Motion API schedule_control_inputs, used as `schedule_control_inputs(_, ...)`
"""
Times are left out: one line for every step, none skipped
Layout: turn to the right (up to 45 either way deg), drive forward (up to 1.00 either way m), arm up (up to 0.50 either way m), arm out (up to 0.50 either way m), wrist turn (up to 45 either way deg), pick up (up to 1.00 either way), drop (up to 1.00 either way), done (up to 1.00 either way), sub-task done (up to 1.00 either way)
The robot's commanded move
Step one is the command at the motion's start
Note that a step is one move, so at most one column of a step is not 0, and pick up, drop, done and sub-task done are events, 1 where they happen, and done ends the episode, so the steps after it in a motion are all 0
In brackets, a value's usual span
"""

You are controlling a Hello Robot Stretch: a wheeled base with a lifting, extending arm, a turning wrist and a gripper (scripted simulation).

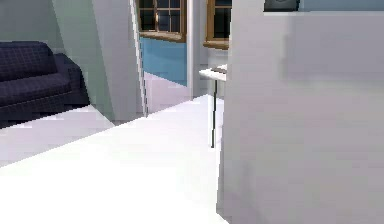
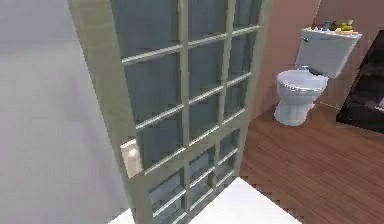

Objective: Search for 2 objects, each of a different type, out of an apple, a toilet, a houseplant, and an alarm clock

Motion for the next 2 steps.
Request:
schedule_control_inputs(0.0,0.45,0.00,0.00,0.0,0.00,0.00,0.00,0.00)
schedule_control_inputs(-6.0,0.00,0.00,0.00,0.0,0.00,0.00,0.00,0.00)
